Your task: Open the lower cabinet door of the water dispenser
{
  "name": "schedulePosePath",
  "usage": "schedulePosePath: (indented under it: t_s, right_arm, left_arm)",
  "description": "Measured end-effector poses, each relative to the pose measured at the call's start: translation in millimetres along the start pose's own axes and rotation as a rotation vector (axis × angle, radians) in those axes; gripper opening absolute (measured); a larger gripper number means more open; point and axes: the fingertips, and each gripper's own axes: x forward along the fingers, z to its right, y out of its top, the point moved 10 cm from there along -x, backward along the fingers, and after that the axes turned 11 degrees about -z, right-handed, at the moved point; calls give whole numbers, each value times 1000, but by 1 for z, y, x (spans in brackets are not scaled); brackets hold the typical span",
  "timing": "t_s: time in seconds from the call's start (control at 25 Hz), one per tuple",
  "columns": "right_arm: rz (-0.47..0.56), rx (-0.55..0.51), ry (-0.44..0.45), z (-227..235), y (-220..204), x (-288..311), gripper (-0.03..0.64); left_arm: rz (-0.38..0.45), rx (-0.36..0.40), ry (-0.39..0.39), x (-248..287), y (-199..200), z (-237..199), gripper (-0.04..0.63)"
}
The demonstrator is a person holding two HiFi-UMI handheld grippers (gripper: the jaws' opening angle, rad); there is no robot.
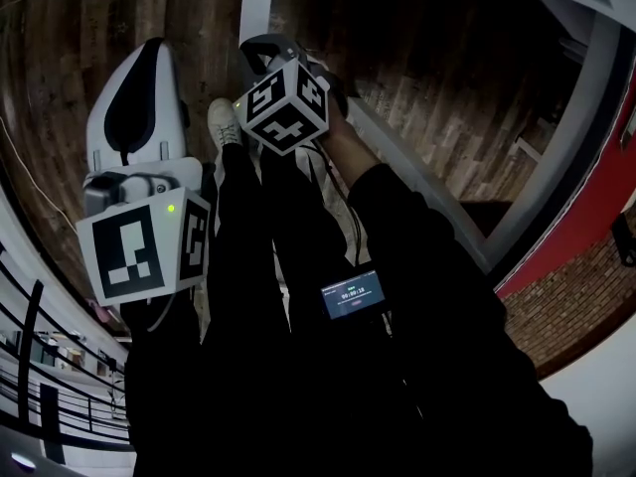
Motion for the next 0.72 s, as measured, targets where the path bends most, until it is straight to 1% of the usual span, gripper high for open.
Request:
schedulePosePath:
  t_s: [0.12, 0.2, 0.44, 0.6, 0.64, 0.72]
  right_arm:
    - [-13, -22, 6, -2, -6, 0, 0]
    - [-5, -16, 2, -3, -10, -2, 0]
    - [-22, 80, 22, 8, -24, -10, -1]
    - [-5, 122, 0, 15, -34, -25, -2]
    - [-1, 131, 0, 16, -37, -30, 0]
    - [6, 152, 3, 18, -43, -40, -1]
  left_arm:
    - [2, 0, -3, 1, 1, 3, 8]
    - [1, 3, -7, 1, 1, 5, 8]
    - [24, 14, -40, -1, 8, 11, 8]
    - [30, -19, -56, -6, 12, 11, 8]
    - [28, -13, -59, -7, 13, 12, 8]
    - [19, 29, -62, -7, 17, 17, 8]
